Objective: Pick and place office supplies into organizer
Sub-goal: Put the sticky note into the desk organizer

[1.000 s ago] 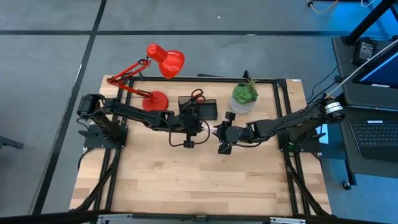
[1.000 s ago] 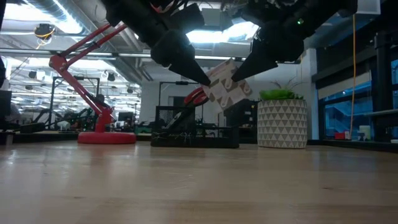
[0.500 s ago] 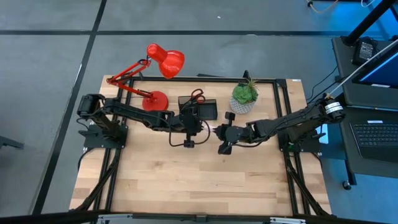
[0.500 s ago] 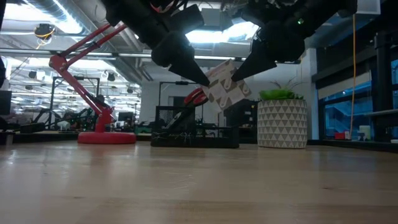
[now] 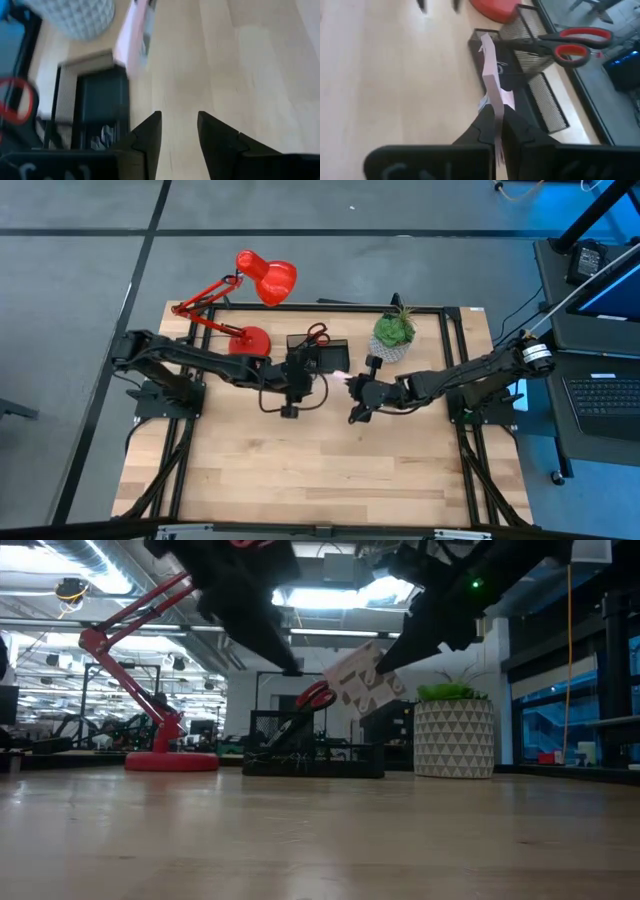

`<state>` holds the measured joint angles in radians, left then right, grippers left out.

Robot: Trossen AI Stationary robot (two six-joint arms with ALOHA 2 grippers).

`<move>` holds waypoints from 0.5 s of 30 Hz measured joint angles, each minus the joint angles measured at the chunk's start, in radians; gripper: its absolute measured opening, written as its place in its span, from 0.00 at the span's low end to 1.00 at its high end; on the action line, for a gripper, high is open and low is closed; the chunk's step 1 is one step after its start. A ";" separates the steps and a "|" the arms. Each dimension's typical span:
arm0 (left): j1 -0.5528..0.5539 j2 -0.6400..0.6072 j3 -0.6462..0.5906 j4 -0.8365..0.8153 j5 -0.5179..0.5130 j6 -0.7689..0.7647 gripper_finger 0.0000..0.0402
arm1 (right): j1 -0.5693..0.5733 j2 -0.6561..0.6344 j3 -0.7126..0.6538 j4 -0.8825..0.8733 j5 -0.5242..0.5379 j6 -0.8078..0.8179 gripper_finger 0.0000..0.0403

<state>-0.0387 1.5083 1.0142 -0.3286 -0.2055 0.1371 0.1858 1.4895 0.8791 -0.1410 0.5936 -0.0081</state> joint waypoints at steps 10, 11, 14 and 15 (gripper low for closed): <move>-0.015 -0.243 -0.146 -0.041 0.011 -0.175 0.30 | -0.086 0.000 0.000 0.011 0.067 -0.102 0.02; -0.019 -0.272 -0.169 -0.021 0.011 -0.188 0.30 | -0.093 0.000 0.000 0.012 0.067 -0.109 0.02; -0.031 -0.352 -0.235 0.028 0.009 -0.221 0.29 | -0.114 0.000 0.000 0.012 0.067 -0.124 0.02; -0.035 -0.377 -0.256 0.049 0.007 -0.229 0.29 | -0.119 0.000 0.000 0.011 0.067 -0.128 0.02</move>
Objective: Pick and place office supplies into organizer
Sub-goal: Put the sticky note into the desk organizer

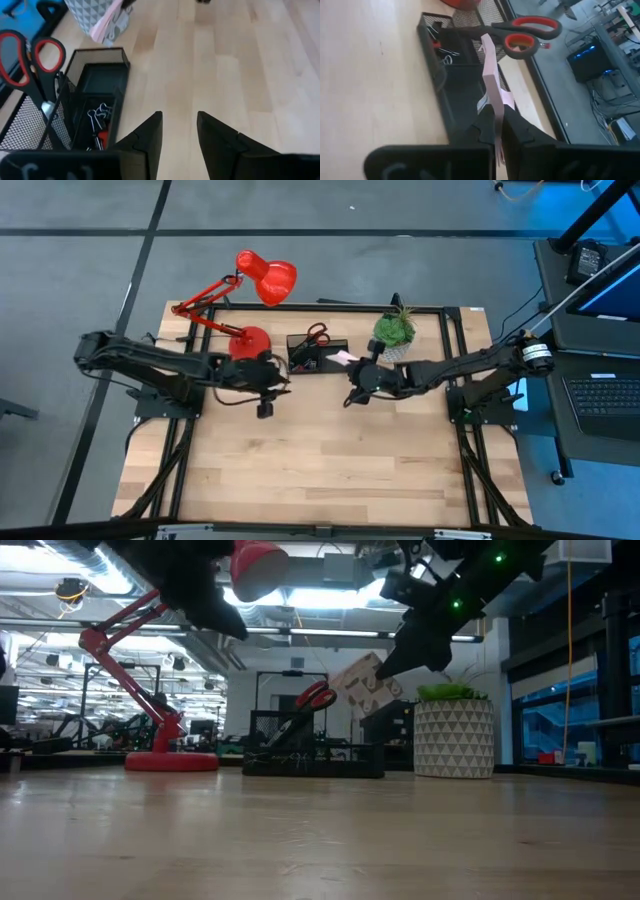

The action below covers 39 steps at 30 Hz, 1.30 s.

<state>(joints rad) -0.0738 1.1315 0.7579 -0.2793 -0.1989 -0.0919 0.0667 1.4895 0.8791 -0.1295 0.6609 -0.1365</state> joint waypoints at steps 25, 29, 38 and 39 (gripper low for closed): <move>-0.086 -0.261 -0.273 0.223 -0.051 -0.106 0.26 | -0.052 0.382 0.351 -0.333 0.132 -0.102 0.02; -0.089 -0.261 -0.292 0.227 -0.060 -0.108 0.26 | -0.055 0.455 0.435 -0.370 0.133 -0.108 0.02; -0.089 -0.261 -0.322 0.215 -0.062 -0.185 0.26 | -0.078 0.524 0.519 -0.463 0.138 -0.078 0.02; -0.089 -0.261 -0.322 0.215 -0.062 -0.185 0.26 | -0.082 0.524 0.519 -0.468 0.137 -0.078 0.02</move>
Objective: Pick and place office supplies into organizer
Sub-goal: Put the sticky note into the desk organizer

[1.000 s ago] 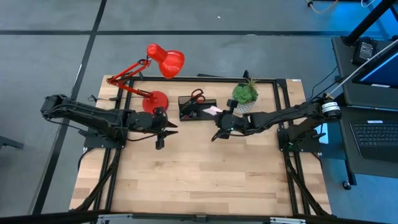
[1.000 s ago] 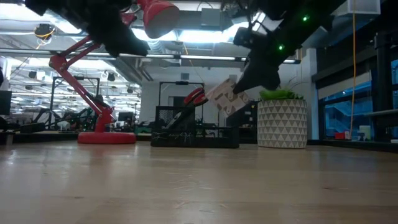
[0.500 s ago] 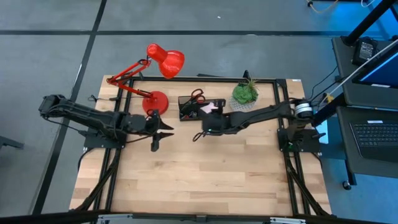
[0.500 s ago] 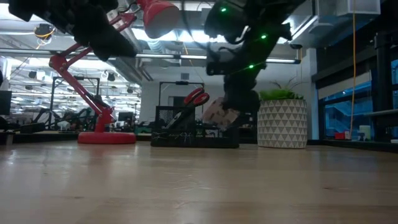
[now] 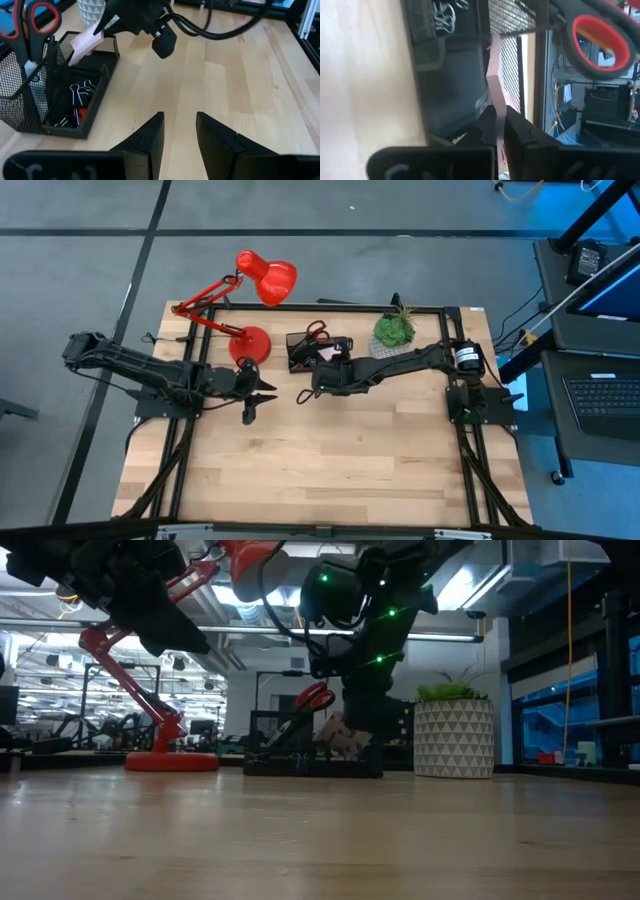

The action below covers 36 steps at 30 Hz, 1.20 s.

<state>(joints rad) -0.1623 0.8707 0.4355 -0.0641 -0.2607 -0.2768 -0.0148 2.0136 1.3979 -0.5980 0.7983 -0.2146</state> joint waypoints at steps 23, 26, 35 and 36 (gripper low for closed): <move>-0.001 0.000 0.000 0.000 0.000 -0.001 0.26 | -0.094 0.001 -0.001 0.045 -0.095 0.002 0.03; -0.001 0.000 0.000 0.000 0.000 -0.001 0.26 | -0.094 0.001 -0.001 0.060 -0.095 -0.003 0.04; -0.001 0.000 0.000 0.000 0.000 -0.001 0.26 | -0.106 0.001 -0.001 0.059 -0.096 -0.027 0.04; -0.001 0.000 0.000 0.000 0.000 -0.001 0.26 | -0.108 0.001 -0.001 0.059 -0.096 -0.026 0.04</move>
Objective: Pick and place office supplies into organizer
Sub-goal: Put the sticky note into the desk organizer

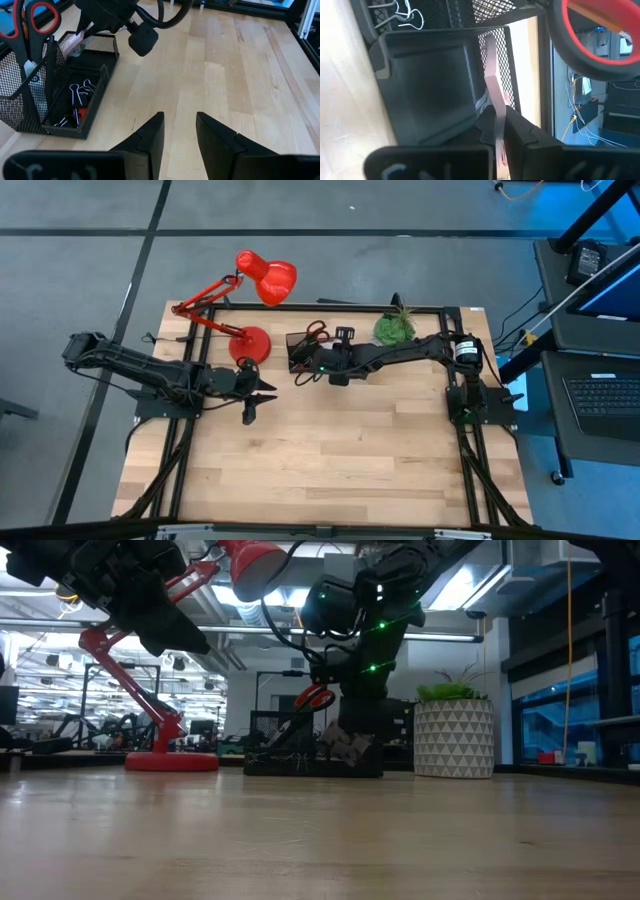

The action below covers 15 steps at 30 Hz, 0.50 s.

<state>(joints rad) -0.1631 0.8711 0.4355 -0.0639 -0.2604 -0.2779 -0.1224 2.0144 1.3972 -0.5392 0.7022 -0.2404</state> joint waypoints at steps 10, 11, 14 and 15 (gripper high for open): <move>0.000 0.000 0.000 0.000 0.000 0.000 0.26 | -0.009 0.000 0.000 -0.004 -0.049 0.025 0.04; 0.000 0.000 0.000 0.000 0.000 0.000 0.26 | -0.009 0.000 -0.001 -0.004 -0.049 0.024 0.04; 0.000 0.000 0.000 0.000 0.000 0.000 0.26 | -0.009 0.009 -0.001 -0.003 -0.049 0.022 0.04; 0.000 0.000 0.000 0.000 0.000 0.000 0.26 | -0.009 0.019 -0.001 -0.004 -0.048 0.019 0.04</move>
<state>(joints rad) -0.1631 0.8711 0.4355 -0.0639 -0.2604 -0.2779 -0.1310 2.0336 1.3964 -0.5432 0.6538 -0.2214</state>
